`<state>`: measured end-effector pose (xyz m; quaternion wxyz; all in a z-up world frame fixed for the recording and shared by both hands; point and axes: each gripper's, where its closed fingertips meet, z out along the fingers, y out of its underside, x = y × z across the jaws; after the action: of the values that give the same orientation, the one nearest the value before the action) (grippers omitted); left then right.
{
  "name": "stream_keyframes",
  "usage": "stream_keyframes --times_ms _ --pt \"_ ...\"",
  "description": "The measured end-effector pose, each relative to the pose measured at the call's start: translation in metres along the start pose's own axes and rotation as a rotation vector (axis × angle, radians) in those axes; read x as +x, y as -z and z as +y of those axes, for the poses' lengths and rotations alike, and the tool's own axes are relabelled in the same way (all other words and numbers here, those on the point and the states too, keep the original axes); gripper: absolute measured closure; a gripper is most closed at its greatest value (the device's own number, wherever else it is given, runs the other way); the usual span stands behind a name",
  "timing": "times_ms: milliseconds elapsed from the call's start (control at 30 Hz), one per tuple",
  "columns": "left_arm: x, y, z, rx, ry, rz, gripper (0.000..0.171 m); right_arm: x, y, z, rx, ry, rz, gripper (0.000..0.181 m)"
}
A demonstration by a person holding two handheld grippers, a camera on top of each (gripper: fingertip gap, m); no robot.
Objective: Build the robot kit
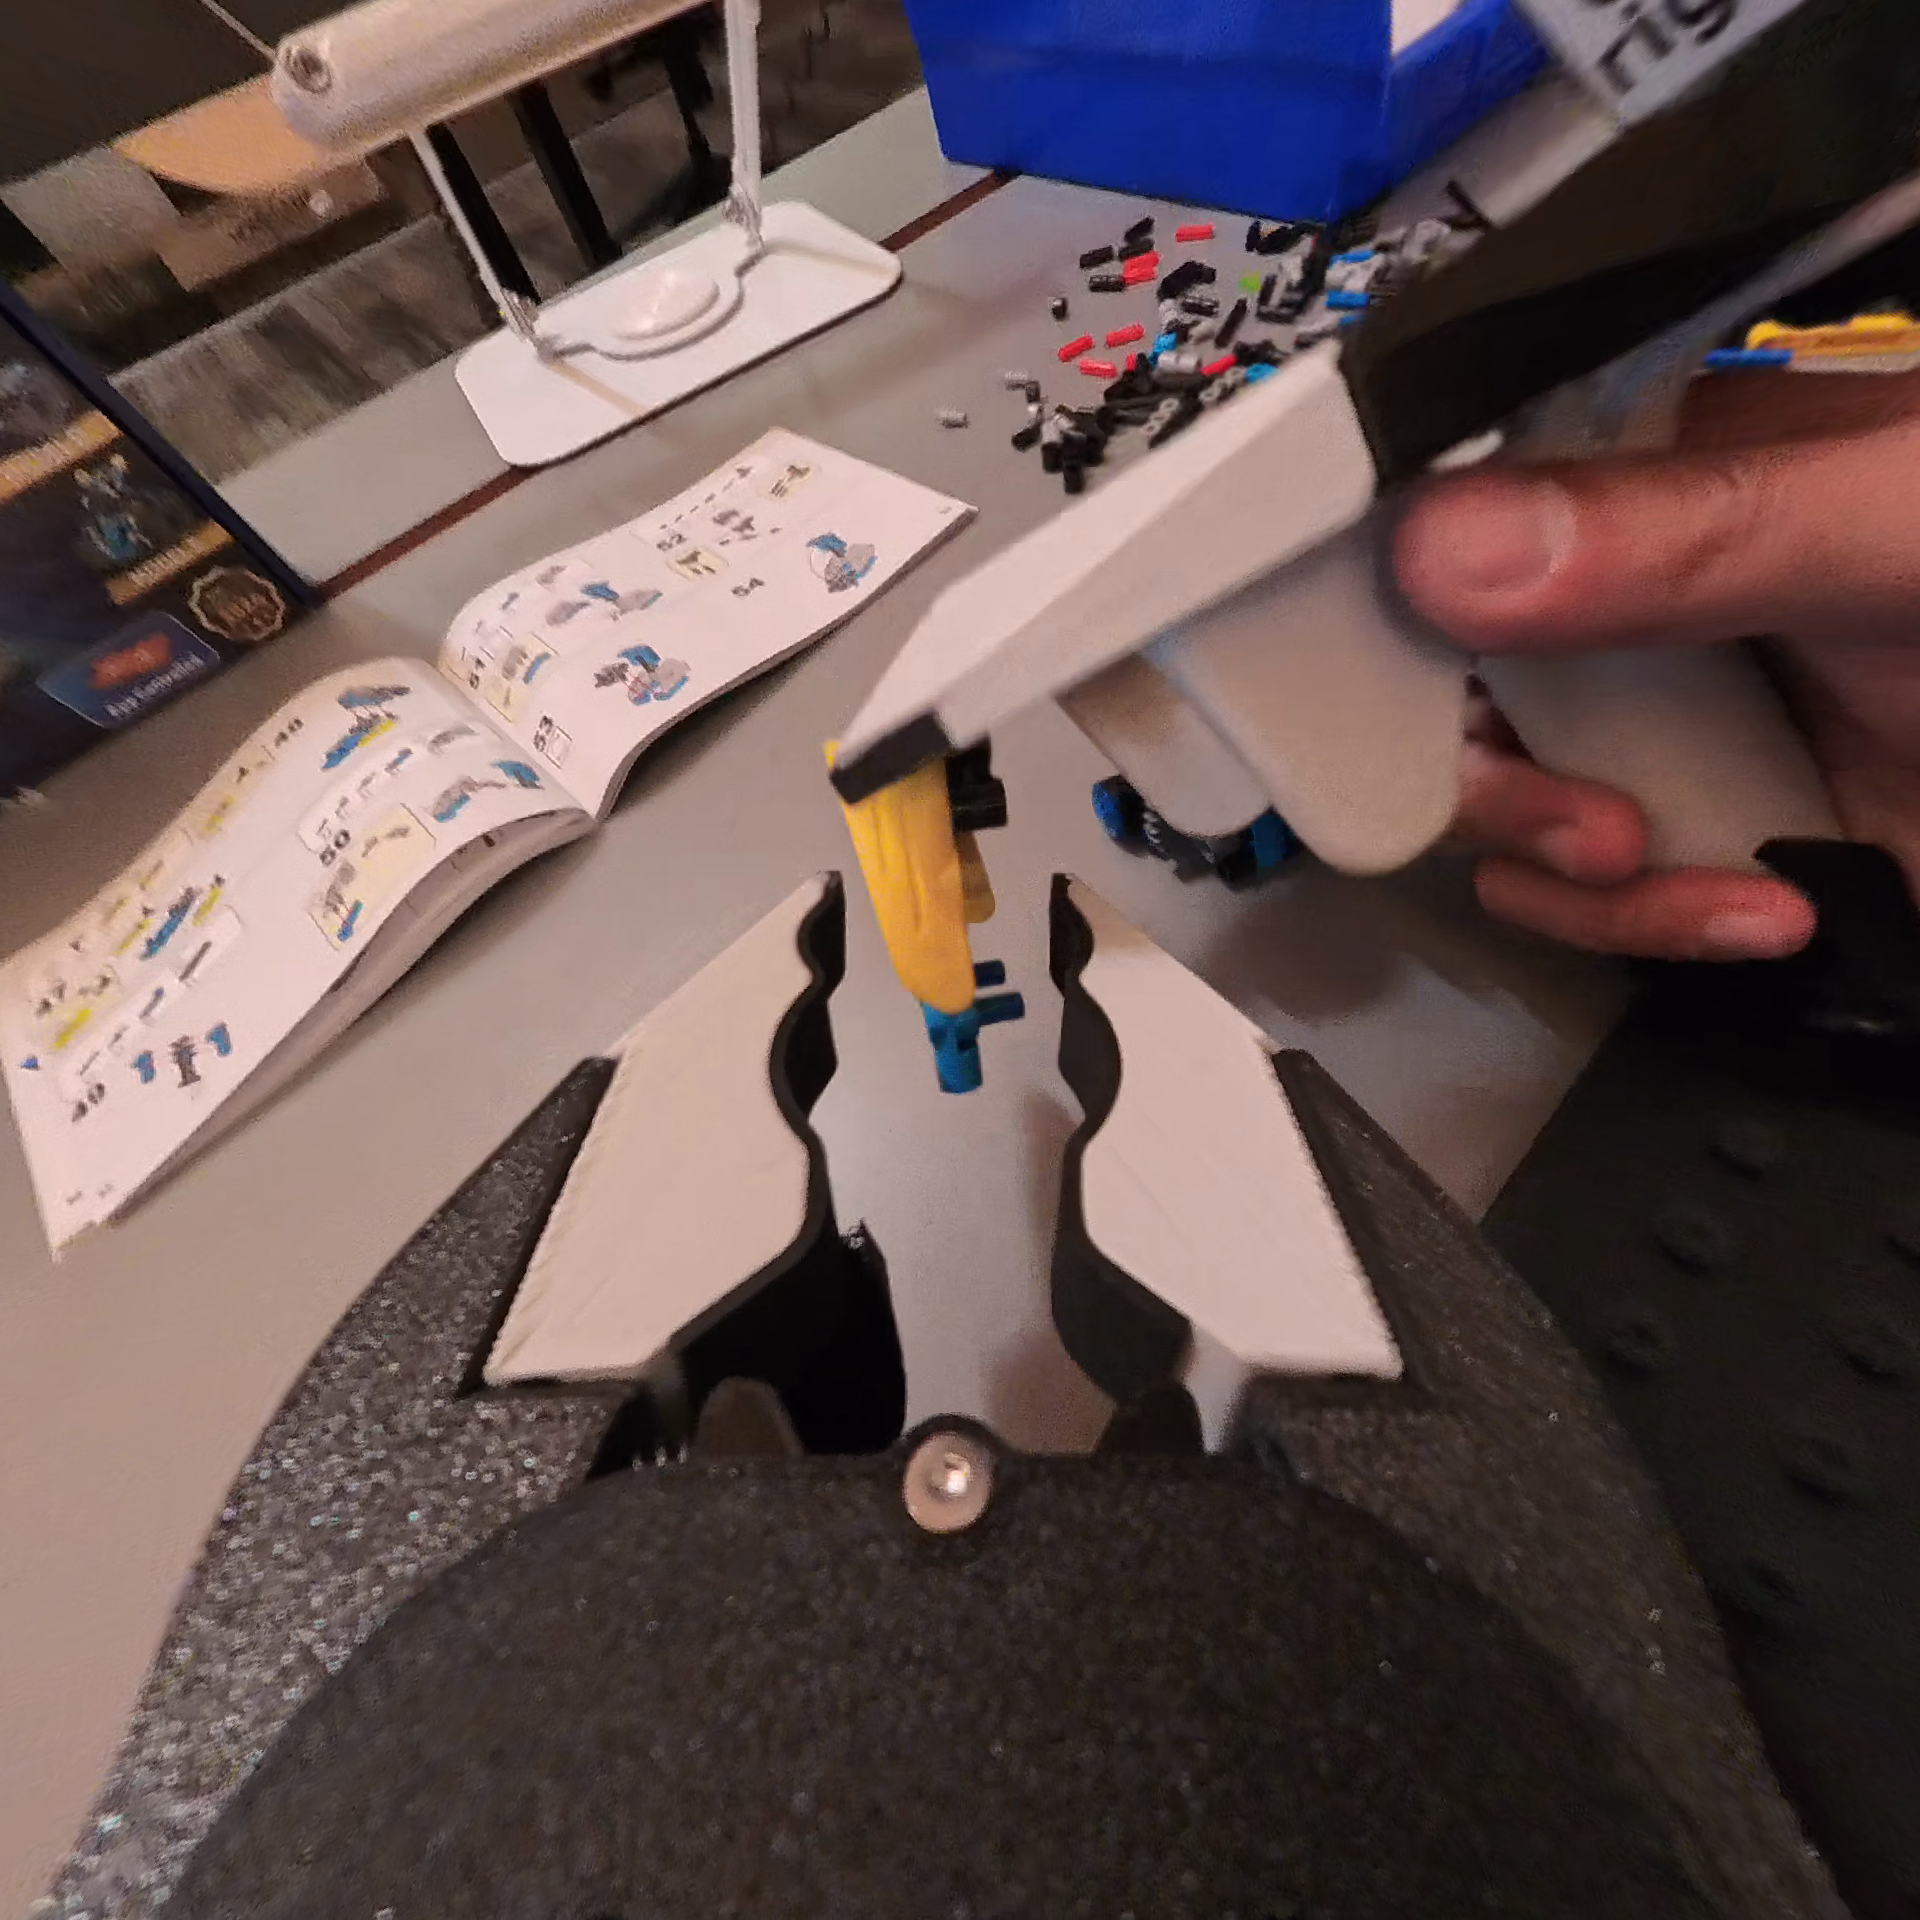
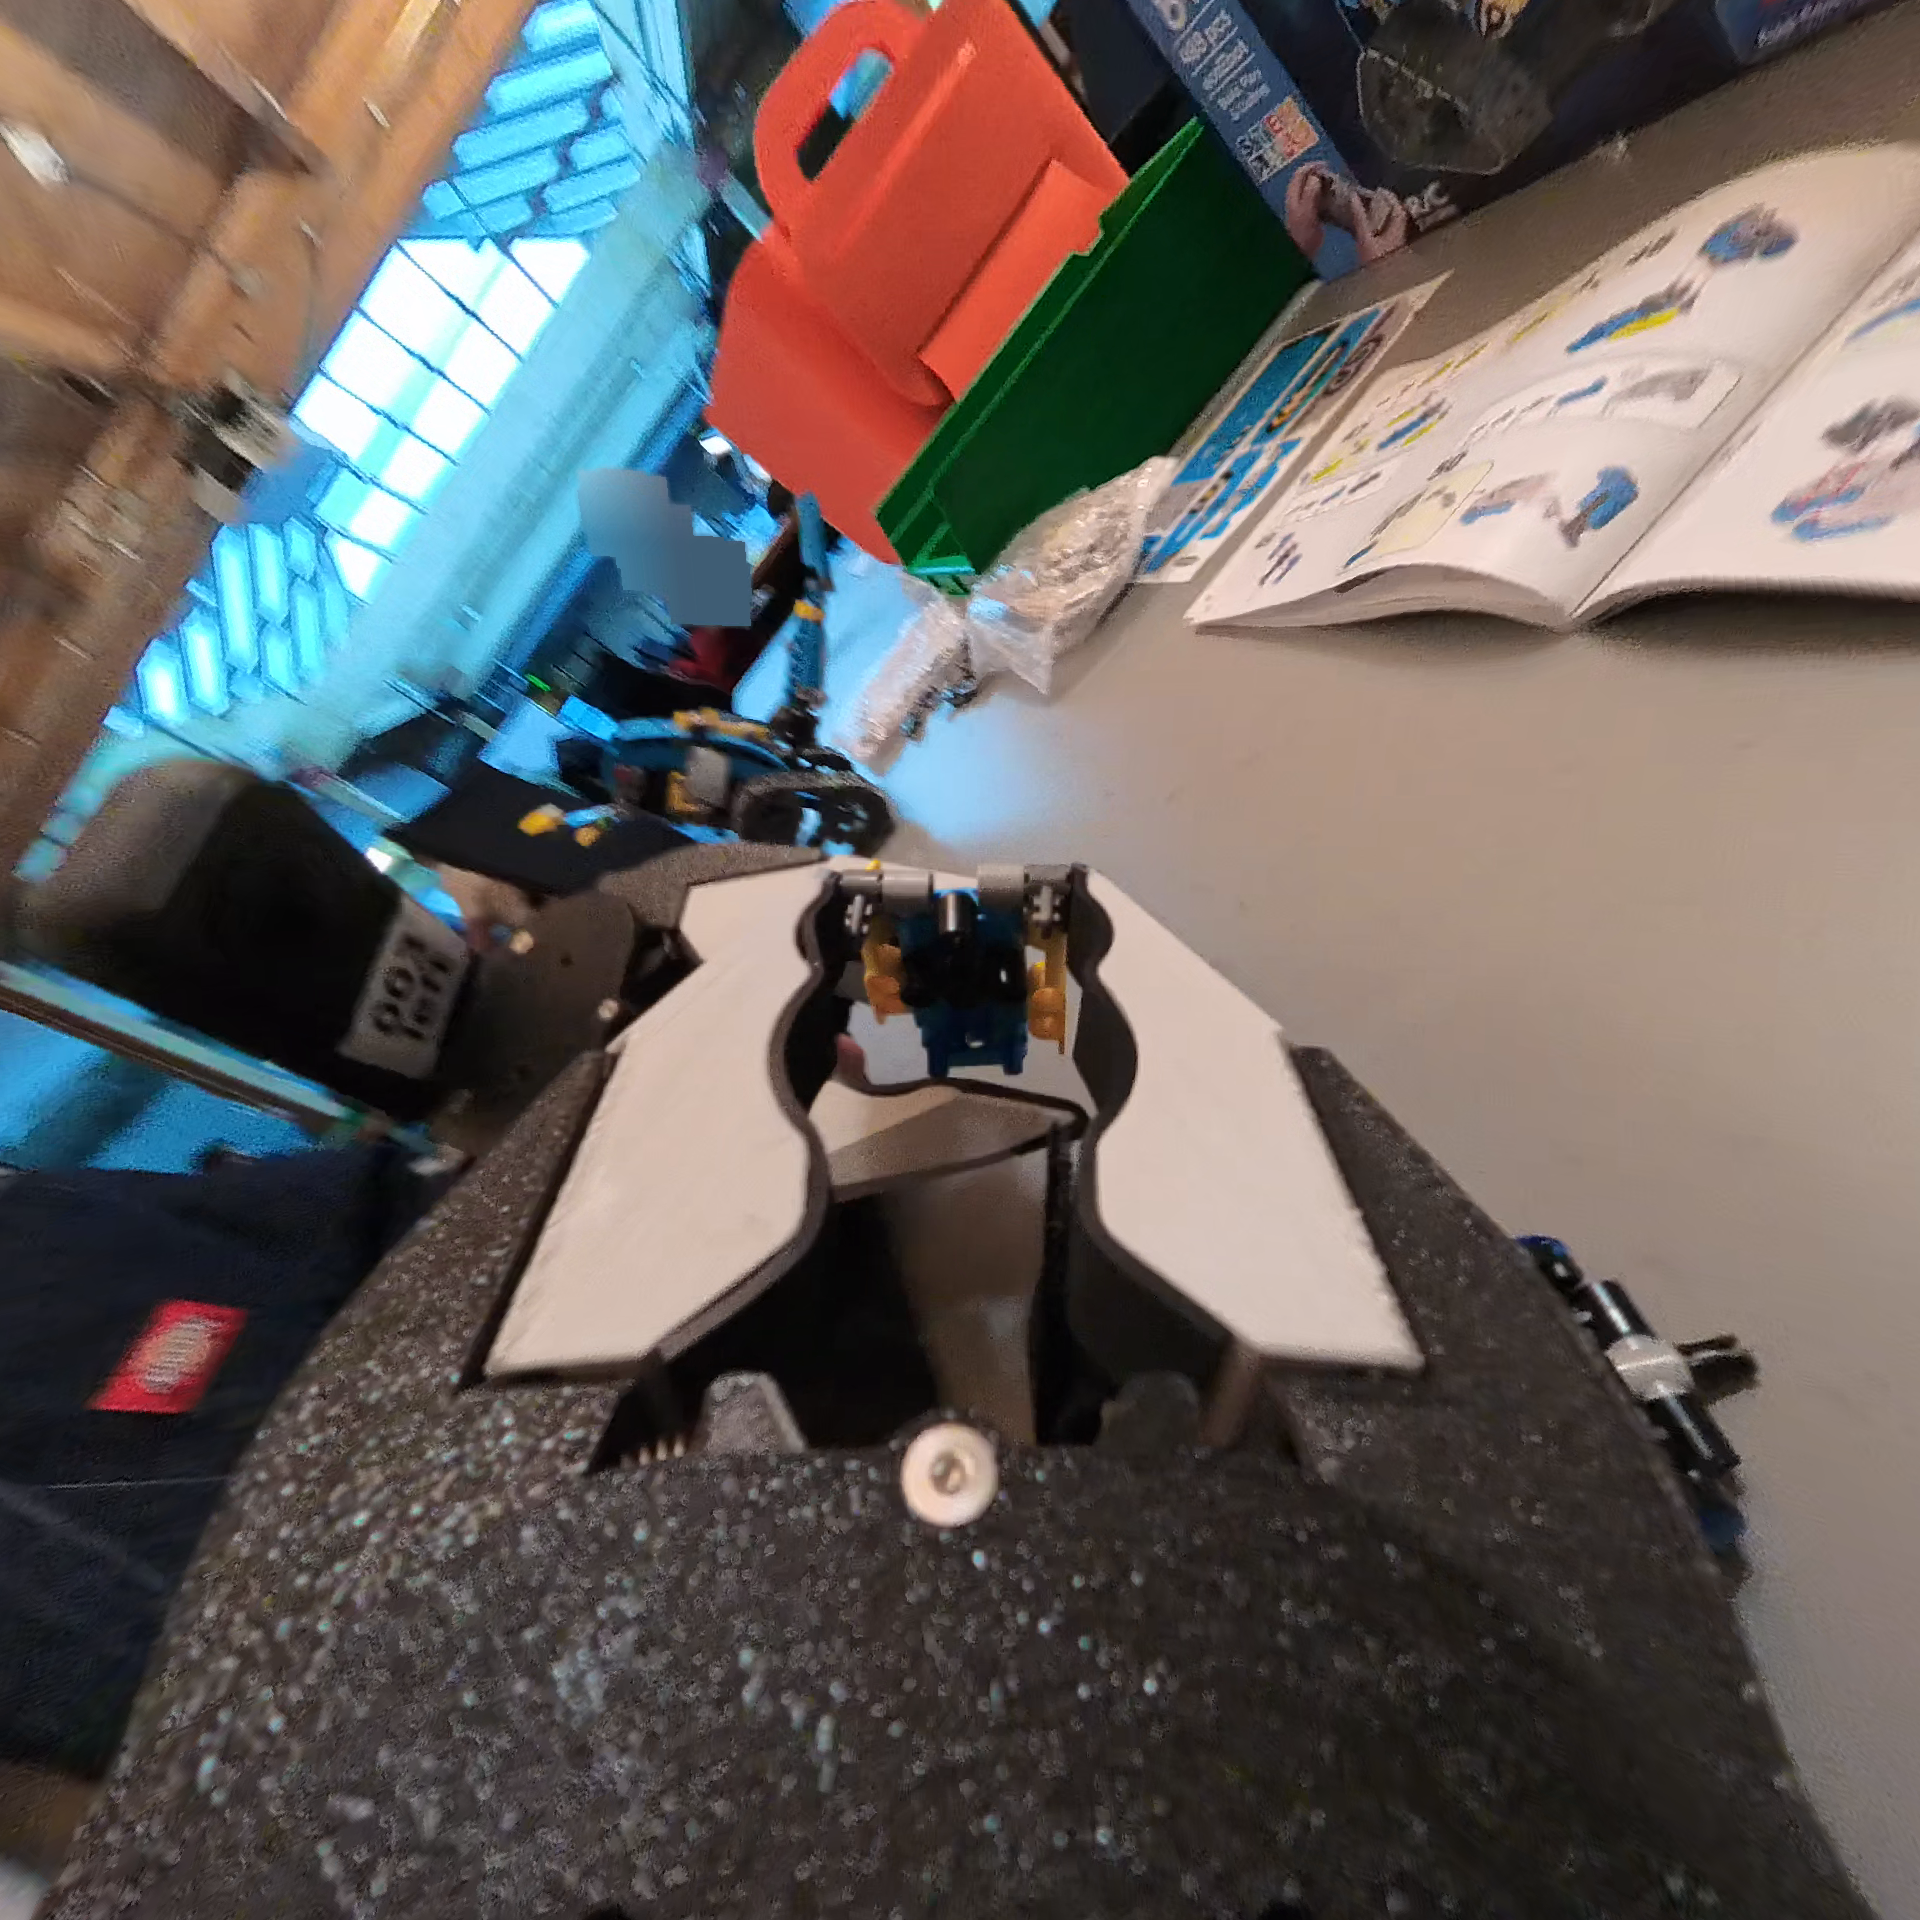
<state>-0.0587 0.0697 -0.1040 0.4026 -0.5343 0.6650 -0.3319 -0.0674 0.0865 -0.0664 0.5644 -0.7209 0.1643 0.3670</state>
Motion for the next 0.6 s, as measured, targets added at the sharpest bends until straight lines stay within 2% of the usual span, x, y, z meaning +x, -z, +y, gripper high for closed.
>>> stream_keyframes --times_ms 67,167,267,333,400,467,500,533,567,600 --pt "-0.004 0.0 -0.001 0.005 0.041 -0.002 0.133 -0.005 -0.005 0.007 -0.042 0.086 0.028 0.139" --pt "-0.003 0.002 -0.004 0.028 0.09 0.043 0.152 -0.005 -0.008 0.01 -0.059 0.149 0.069 0.139" --pt "-0.001 0.002 -0.003 0.019 0.08 0.046 0.154 -0.004 -0.008 0.01 -0.069 0.188 0.085 0.139" --pt "-0.002 0.003 -0.002 0.021 0.095 0.054 0.154 -0.004 0.009 -0.011 -0.019 0.258 0.112 0.134" --pt "-0.004 0.006 -0.005 0.047 0.148 0.086 0.155 0.006 0.047 -0.044 0.03 0.355 0.215 0.133" --pt "-0.006 0.009 -0.008 0.074 0.205 0.126 0.154 0.022 0.083 -0.051 -0.069 0.434 0.314 0.136" --pt "-0.007 0.009 -0.008 0.076 0.231 0.134 0.154 0.035 0.097 -0.041 -0.173 0.466 0.381 0.14" --pt "-0.009 0.008 -0.007 0.076 0.253 0.144 0.154 0.052 0.11 -0.028 -0.275 0.477 0.456 0.134" --pt "-0.01 0.008 -0.006 0.074 0.271 0.15 0.154 0.062 0.117 -0.013 -0.357 0.479 0.488 0.128" --pt "-0.011 0.007 -0.006 0.073 0.285 0.152 0.154 0.06 0.117 0.003 -0.401 0.474 0.447 0.128"
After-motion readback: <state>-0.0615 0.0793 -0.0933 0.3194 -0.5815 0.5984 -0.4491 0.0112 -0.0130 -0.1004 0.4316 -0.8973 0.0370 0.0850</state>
